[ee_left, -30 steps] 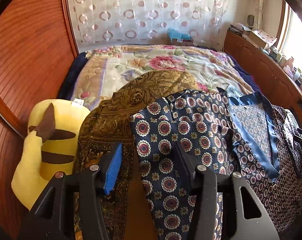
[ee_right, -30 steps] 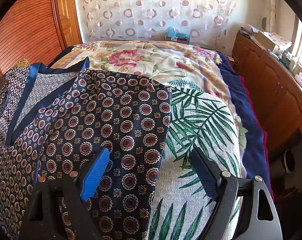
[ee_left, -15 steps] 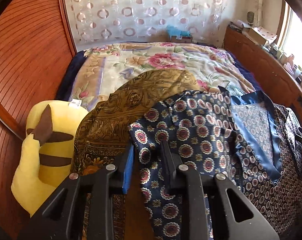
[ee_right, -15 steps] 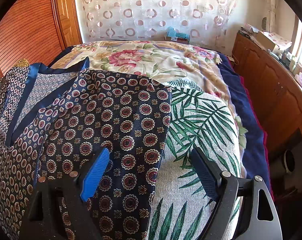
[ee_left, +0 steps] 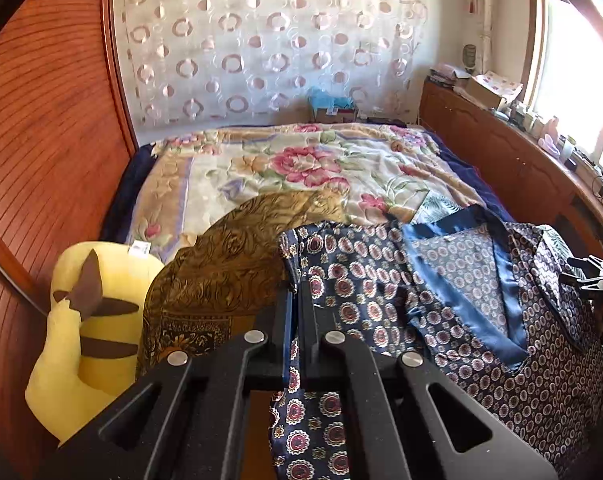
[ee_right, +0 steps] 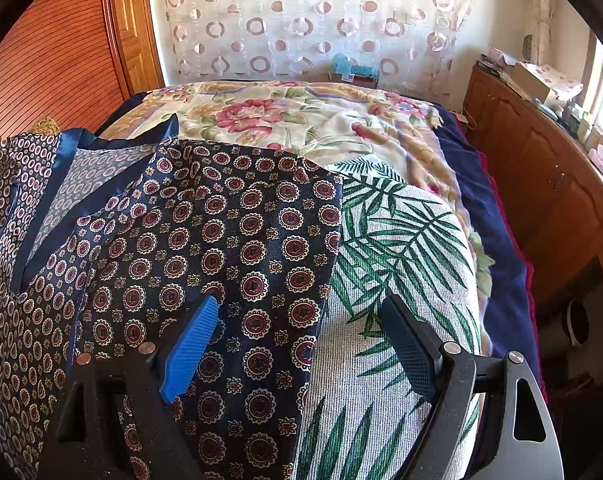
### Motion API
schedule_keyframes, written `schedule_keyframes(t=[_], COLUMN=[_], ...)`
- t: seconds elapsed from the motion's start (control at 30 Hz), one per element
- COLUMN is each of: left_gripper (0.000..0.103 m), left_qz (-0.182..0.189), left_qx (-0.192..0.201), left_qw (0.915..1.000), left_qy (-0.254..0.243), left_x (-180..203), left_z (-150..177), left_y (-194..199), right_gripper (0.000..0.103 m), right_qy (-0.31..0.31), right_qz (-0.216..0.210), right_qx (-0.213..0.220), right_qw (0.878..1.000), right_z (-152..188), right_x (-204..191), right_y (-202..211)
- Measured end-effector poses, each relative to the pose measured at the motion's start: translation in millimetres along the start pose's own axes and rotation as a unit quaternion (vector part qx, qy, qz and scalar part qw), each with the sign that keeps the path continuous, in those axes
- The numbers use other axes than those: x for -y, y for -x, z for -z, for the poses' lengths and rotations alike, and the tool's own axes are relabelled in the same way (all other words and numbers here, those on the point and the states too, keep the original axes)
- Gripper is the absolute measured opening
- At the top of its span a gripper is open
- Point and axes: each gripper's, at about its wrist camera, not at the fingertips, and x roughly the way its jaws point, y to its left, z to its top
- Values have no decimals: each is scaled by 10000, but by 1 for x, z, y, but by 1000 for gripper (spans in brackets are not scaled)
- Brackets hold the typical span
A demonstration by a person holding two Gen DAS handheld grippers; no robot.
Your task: Fold small clothes
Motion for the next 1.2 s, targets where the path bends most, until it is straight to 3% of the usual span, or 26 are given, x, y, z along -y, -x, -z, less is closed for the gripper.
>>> schedule_keyframes(t=[0.4,0.5,0.63,0.77,0.97,1.2], left_gripper=[3,2,2,2,2,2], left_qz=[289,371,489,600,641,586], left_qx=[223,264,325,508,805,1096], left_qw=[9989,9985,9978,9965,9945,9922], left_qy=[-307,-303,-306,-273,-185,-2], left_x=[38,44,53,60,62,55], left_z=[7,9,19,33,60,115], left_y=[28,33,45,73,126,187], right_gripper=[82,57,4,2,1,1], right_qy=[-223,-256,78,188,82,124], right_qz=[-1,1,-324,-384,-488,-693], right_qx=[-212,-170,-213,71,951,1486], right_qw=[9995,9995,9992,9991,9942,9864], right_z=[-25,-34,-32,-23,1,70], right_x=[20,24,8,-4,-18,-38], right_y=[-14,-20,-17,6,93,191])
